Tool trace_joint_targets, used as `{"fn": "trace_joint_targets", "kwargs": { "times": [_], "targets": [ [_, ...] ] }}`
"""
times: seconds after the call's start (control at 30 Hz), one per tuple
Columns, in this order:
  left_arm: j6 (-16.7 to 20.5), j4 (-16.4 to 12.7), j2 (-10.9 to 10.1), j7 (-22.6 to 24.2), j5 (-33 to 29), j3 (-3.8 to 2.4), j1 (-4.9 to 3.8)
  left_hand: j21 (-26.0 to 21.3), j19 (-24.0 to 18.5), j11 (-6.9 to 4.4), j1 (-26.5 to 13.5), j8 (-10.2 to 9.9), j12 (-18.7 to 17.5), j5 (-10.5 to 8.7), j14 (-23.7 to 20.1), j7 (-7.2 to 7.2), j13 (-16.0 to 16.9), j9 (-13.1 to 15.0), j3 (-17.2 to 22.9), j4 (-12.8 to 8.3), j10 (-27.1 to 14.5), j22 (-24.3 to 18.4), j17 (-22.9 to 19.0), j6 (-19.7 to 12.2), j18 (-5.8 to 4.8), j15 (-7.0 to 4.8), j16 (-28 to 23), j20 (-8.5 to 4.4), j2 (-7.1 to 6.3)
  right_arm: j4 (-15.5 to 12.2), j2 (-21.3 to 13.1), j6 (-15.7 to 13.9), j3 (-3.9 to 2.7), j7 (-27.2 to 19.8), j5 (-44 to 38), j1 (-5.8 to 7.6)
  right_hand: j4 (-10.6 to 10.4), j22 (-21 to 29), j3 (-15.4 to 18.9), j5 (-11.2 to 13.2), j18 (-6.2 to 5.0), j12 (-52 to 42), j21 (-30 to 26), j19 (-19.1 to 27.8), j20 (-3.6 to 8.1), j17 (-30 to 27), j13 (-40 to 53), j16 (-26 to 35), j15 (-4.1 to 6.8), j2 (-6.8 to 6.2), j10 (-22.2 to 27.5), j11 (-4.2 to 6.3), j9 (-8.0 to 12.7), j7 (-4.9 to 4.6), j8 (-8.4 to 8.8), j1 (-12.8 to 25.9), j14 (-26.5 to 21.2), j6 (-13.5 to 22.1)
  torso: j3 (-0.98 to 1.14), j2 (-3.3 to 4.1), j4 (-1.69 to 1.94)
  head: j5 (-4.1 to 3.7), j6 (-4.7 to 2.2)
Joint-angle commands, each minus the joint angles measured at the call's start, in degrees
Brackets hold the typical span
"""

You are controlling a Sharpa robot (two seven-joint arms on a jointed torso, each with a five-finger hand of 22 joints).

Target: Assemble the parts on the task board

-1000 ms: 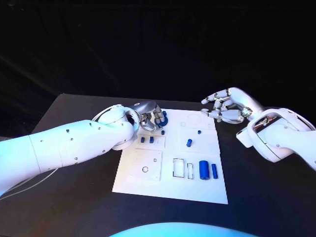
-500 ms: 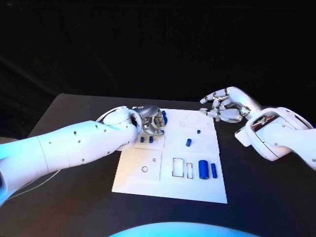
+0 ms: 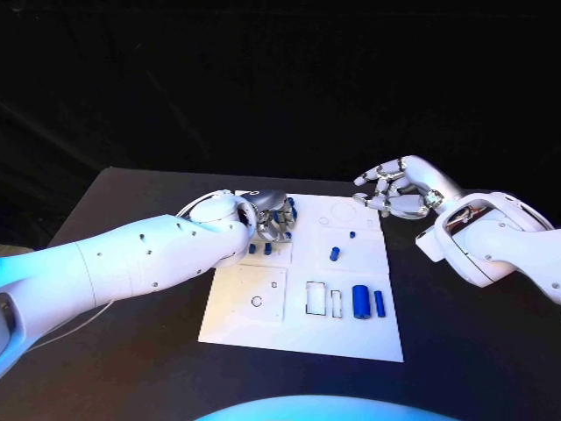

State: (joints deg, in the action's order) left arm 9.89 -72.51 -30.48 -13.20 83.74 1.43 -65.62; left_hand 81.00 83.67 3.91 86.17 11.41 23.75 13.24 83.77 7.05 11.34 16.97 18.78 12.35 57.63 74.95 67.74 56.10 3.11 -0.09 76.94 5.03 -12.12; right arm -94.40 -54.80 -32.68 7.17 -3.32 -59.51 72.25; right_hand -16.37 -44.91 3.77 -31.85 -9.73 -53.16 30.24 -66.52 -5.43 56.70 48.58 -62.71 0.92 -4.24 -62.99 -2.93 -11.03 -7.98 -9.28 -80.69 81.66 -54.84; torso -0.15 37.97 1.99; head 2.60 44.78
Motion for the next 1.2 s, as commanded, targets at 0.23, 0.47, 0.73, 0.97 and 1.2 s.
{"fn": "trace_joint_targets", "kwargs": {
  "times": [0.23,0.47,0.73,0.97,1.2],
  "targets": [
    [-0.04,0.97,0.71,0.8,0.79,-0.02,0.1,1.18,1.07,-0.59,0.7,-0.2,0.37,-0.12,0.96,-0.54,-0.19,-0.25,1.44,-0.92,2.25,6.79,0.12,1.97,-0.67,-0.76,0.45,-0.45,0.61,-0.12,0.09,0.79,0.0,-0.12,0.1,-0.04,-0.07,0.09,-0.15,-0.39,-0.71,0.25,-0.22,0.35,0.16,-0.21,-0.15,0.47,0.07,-0.27,0.42,-0.18,-0.03,-0.02,-0.2,0.13,-0.55,-0.22,0.05,0.05,0.0,0.04,0.09],
    [-0.19,1.32,0.89,0.72,0.79,-0.02,0.12,1.29,1.09,-0.83,0.7,-0.27,0.28,-0.13,1.08,-0.63,-0.31,-0.4,2.25,-1.18,2.89,6.9,0.14,2.57,-0.69,-0.98,0.55,-0.68,1.0,-0.16,0.26,0.92,0.0,-0.09,0.15,-0.05,-0.07,0.11,-0.18,-0.43,-0.71,0.29,-0.27,0.36,0.15,-0.24,-0.21,0.53,0.07,-0.25,0.4,-0.17,-0.04,-0.01,-0.22,0.14,-0.56,-0.24,0.07,-0.02,0.02,-0.1,0.16],
    [-0.35,1.96,1.3,0.91,0.79,-0.02,0.27,1.34,1.1,-0.9,0.74,-0.31,0.19,-0.15,1.11,-0.63,-0.37,-0.47,2.6,-1.36,3.09,6.96,0.12,2.81,-0.7,-1.05,0.57,-0.75,1.14,-0.21,0.28,1.02,0.0,-0.05,0.15,-0.05,-0.05,0.15,-0.24,-0.46,-0.71,0.36,-0.36,0.36,0.15,-0.31,-0.35,0.66,0.08,-0.22,0.36,-0.15,-0.07,0.02,-0.32,0.16,-0.57,-0.37,0.03,0.06,-0.04,-0.42,0.11],
    [-0.57,2.26,1.48,1.14,0.7,-0.01,0.41,1.46,1.17,-0.91,0.69,-0.35,0.14,-0.22,1.12,-0.61,-0.4,-0.51,2.67,-1.45,3.18,7.09,0.08,2.88,-0.73,-1.08,0.56,-0.79,1.04,-0.32,0.17,1.12,0.0,0.02,0.1,-0.04,-0.03,0.18,-0.26,-0.47,-0.72,0.43,-0.42,0.35,0.15,-0.37,-0.48,0.76,0.09,-0.23,0.36,-0.13,-0.1,0.05,-0.41,0.17,-0.58,-0.49,0.08,0.0,0.07,-0.42,0.21],
    [-0.87,2.44,1.59,1.37,0.52,-0.01,0.44,1.49,1.16,-0.76,0.28,-0.55,-0.32,-0.44,1.11,-0.69,-0.62,-0.68,2.79,-1.53,2.91,7.14,-0.1,2.94,-0.75,-1.01,0.51,-0.81,0.73,-0.39,0.11,1.3,0.0,0.06,-0.02,-0.04,-0.03,0.18,-0.27,-0.47,-0.72,0.45,-0.43,0.35,0.15,-0.38,-0.51,0.77,0.09,-0.24,0.36,-0.12,-0.11,0.06,-0.43,0.17,-0.58,-0.51,0.04,0.0,0.03,-0.5,0.27]
  ]
}}
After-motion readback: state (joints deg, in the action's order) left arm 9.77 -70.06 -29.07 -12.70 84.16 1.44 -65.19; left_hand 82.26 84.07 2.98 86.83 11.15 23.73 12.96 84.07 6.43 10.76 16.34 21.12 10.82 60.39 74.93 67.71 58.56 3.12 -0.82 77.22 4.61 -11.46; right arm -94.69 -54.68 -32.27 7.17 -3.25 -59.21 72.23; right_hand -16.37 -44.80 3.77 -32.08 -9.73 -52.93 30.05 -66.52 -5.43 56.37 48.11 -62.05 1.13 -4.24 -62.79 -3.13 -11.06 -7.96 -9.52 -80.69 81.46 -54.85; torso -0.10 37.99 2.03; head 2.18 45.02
